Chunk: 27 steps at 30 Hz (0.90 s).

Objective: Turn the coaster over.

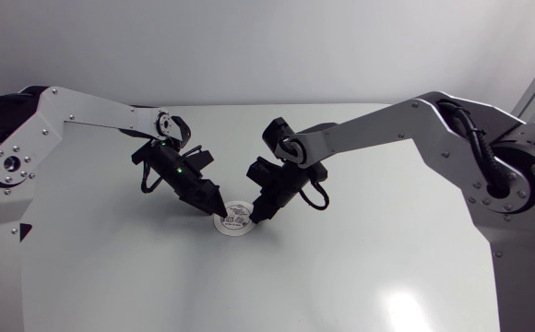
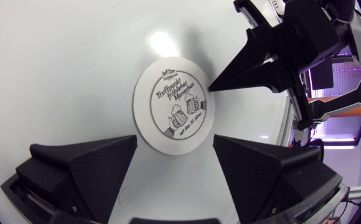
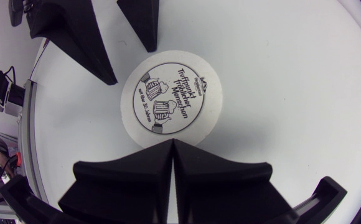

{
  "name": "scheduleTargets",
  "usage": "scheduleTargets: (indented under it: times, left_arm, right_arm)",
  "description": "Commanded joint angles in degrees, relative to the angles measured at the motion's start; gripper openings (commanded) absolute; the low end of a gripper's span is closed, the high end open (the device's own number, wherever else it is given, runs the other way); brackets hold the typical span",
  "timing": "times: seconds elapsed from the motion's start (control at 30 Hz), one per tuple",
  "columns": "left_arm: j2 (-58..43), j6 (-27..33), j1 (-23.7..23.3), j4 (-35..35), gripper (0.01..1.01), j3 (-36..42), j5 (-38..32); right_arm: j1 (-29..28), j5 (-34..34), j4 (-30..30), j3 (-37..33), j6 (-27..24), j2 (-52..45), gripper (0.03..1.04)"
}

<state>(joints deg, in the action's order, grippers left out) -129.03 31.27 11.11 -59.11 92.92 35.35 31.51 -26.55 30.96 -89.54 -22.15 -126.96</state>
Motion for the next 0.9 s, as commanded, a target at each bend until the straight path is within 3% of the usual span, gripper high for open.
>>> scheduleTargets:
  times: [0.0, 0.17, 0.57, 0.7, 0.8, 0.87]
  left_arm:
    - [-2.6, -1.3, 1.4, -1.6, 0.848, 2.3, 1.2]
    - [-4.6, -2.1, 2.9, -2.9, 0.764, 4.2, 3.1]
    - [-3.2, -2.2, 3.1, -3.6, 0.764, 6.7, 7.4]
    - [-0.4, -0.8, 3.1, -3.6, 0.762, 4.1, 7.4]
    - [-0.1, -0.3, 3.3, -3.4, 0.641, 1.5, 5.5]
    - [-0.1, -0.2, 3.4, -2.9, 0.618, 0.0, 4.1]
  right_arm:
    - [0.1, -0.3, 0.9, -0.2, -1.4, -1.5, 0.04]
    - [0.1, -0.4, 0.9, -0.2, -1.4, -1.5, 0.04]
    - [0.2, -0.9, 1.2, -0.5, -1.5, -1.6, 0.04]
    - [0.2, -0.9, 1.3, -0.3, -1.5, -1.5, 0.04]
    - [0.0, -0.9, 1.3, 0.0, -1.5, -0.6, 0.04]
    - [-0.1, -0.9, 1.2, 0.2, -1.5, 0.3, 0.04]
